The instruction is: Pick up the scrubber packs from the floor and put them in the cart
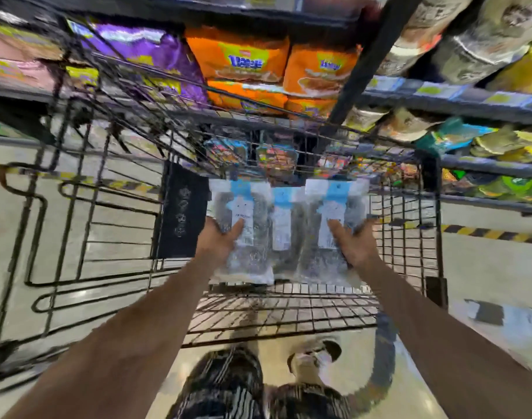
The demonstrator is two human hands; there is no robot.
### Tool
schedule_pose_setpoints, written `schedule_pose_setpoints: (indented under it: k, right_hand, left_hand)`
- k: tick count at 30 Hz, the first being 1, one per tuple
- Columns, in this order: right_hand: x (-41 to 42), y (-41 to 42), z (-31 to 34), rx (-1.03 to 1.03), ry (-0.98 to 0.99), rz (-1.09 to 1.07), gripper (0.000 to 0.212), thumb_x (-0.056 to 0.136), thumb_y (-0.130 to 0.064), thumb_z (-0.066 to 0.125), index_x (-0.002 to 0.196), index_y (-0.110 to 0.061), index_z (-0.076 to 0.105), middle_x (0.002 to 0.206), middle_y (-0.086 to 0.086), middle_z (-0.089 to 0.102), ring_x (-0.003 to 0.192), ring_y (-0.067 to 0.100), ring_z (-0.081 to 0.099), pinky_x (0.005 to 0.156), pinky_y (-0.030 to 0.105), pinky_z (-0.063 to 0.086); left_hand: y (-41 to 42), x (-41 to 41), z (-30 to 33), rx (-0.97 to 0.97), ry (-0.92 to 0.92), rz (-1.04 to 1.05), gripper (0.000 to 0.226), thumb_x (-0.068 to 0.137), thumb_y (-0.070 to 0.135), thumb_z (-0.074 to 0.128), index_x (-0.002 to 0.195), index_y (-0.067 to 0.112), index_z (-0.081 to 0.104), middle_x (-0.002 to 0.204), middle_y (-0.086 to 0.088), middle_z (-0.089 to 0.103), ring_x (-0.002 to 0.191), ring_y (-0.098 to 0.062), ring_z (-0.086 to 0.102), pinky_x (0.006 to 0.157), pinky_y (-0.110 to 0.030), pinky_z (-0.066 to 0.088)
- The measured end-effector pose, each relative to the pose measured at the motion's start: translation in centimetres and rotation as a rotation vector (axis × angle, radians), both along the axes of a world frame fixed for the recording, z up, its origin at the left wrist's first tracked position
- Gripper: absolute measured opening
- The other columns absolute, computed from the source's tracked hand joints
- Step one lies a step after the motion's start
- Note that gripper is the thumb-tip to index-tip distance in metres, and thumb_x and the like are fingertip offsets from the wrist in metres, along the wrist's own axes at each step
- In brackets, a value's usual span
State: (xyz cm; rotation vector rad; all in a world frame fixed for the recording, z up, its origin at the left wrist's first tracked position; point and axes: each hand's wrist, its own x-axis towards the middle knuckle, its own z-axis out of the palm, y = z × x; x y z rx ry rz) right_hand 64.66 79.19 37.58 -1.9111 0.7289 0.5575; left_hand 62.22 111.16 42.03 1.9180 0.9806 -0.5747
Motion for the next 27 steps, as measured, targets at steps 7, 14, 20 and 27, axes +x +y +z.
schedule_pose_setpoints:
  k: [7, 14, 20, 27]
  right_hand:
    - [-0.3, 1.7, -0.6, -0.164, 0.120, 0.071, 0.048, 0.086, -0.044, 0.080, 0.110, -0.015, 0.050, 0.098, 0.000, 0.068, 0.085, 0.020, 0.069, 0.072, 0.032, 0.054]
    - [-0.7, 1.1, 0.7, -0.247, 0.173, 0.109, 0.071, 0.090, -0.017, 0.078, 0.144, -0.016, 0.031, 0.119, -0.001, 0.059, 0.095, 0.021, 0.065, 0.080, 0.034, 0.056]
    - [-0.7, 1.4, -0.7, -0.394, 0.200, 0.271, 0.049, 0.087, -0.045, 0.073, 0.127, -0.035, 0.045, 0.121, 0.013, 0.063, 0.100, 0.034, 0.067, 0.088, 0.053, 0.060]
    - [-0.4, 1.8, 3.9, -0.386, 0.251, 0.372, 0.050, 0.093, -0.047, 0.066, 0.140, -0.033, 0.054, 0.120, 0.011, 0.067, 0.114, 0.034, 0.060, 0.098, 0.044, 0.054]
  left_hand:
    - [-1.3, -1.5, -8.0, 0.072, 0.143, -0.024, 0.053, 0.092, 0.046, 0.071, 0.123, 0.007, 0.051, 0.107, -0.013, 0.068, 0.103, -0.036, 0.067, 0.082, -0.039, 0.050]
    - [-0.7, -1.9, -6.9, 0.321, 0.217, -0.471, 0.052, 0.103, 0.054, 0.041, 0.148, 0.038, 0.020, 0.137, -0.021, 0.045, 0.107, -0.043, 0.061, 0.091, -0.056, 0.053]
    - [-0.7, -1.9, -7.0, 0.240, 0.245, -0.621, 0.065, 0.096, 0.054, 0.058, 0.151, 0.045, 0.025, 0.134, -0.014, 0.044, 0.107, -0.033, 0.060, 0.095, -0.053, 0.054]
    - [-0.9, -1.0, -3.3, 0.280, 0.272, -0.817, 0.065, 0.102, 0.042, 0.051, 0.159, 0.033, 0.020, 0.155, -0.015, 0.034, 0.127, -0.035, 0.054, 0.097, -0.047, 0.054]
